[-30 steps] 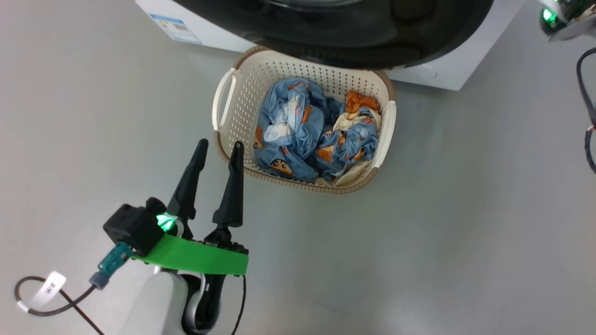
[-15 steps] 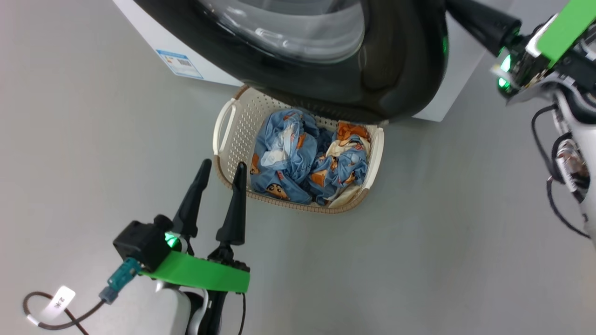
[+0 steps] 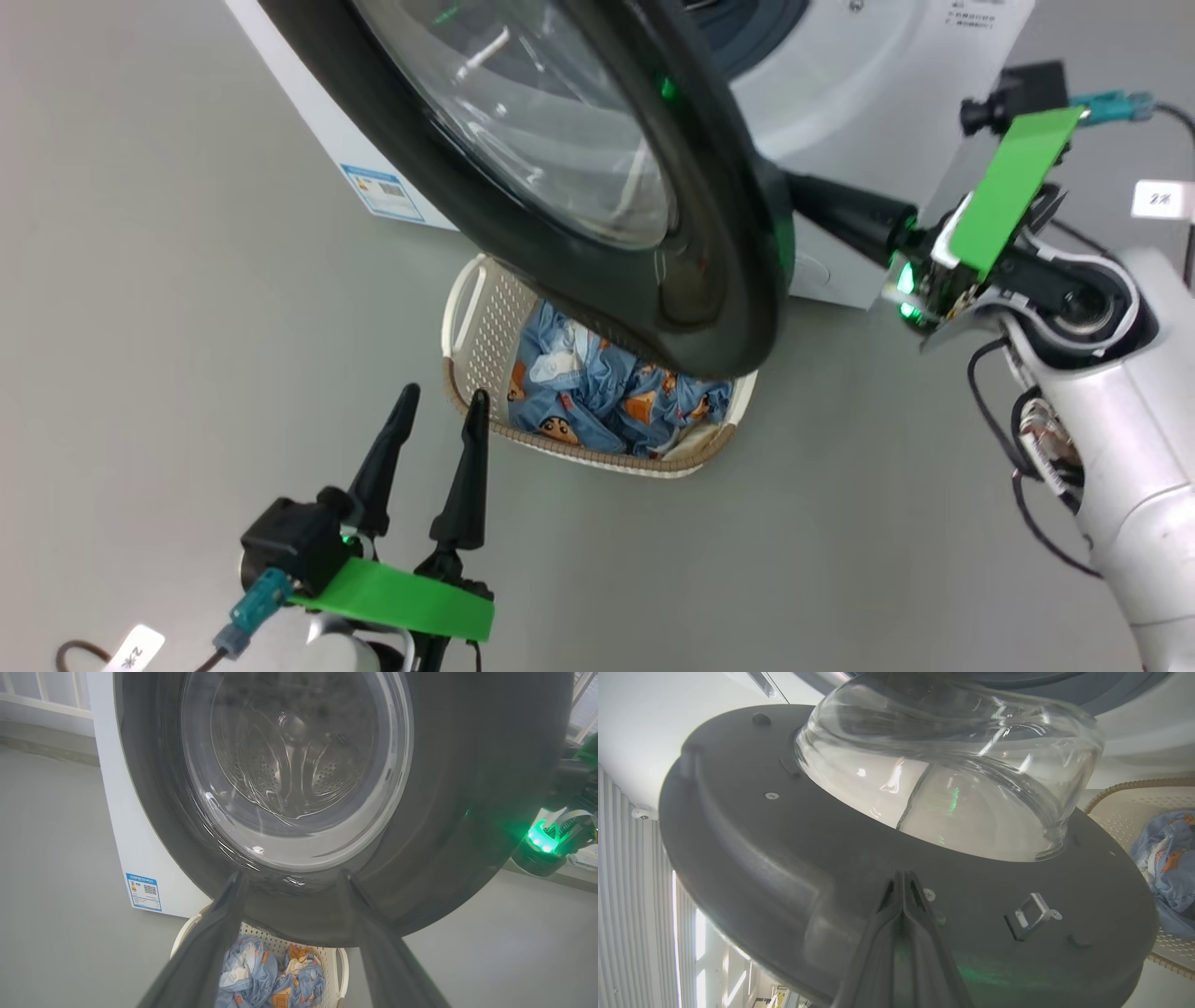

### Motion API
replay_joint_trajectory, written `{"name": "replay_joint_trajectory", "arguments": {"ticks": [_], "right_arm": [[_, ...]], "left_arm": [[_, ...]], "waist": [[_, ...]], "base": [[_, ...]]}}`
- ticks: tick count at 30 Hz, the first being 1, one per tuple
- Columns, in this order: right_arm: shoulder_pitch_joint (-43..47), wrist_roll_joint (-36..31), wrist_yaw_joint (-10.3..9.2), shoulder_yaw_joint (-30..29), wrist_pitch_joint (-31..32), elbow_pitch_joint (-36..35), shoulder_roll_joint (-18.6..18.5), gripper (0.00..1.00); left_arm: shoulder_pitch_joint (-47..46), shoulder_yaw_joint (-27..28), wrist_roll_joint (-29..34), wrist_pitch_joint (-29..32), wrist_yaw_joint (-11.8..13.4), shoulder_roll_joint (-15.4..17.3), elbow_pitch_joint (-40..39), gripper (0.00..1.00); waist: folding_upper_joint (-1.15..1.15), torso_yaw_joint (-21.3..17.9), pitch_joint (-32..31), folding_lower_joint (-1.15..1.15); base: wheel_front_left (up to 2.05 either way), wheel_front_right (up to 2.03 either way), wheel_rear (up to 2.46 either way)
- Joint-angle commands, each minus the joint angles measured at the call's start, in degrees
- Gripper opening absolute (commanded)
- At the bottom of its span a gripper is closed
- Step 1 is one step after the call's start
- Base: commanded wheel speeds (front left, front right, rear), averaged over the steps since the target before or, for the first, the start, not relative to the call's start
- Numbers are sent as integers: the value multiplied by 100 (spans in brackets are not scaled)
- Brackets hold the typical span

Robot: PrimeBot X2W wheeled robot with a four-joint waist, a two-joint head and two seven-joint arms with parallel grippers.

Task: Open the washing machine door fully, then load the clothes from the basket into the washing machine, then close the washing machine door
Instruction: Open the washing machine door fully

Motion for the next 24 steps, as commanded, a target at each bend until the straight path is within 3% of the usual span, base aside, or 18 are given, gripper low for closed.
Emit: {"name": "replay_joint_trajectory", "arguments": {"ticks": [1,24], "right_arm": [[152,1,33,75,75,-209,148,0],[1135,50,33,237,493,-541,804,0]], "left_arm": [[70,215,78,-36,2,98,-82,100],[558,344,195,-36,2,143,-18,100]], "waist": [[0,61,-156,1],[0,669,-736,1]], "base": [[0,0,0],[0,0,0]]}}
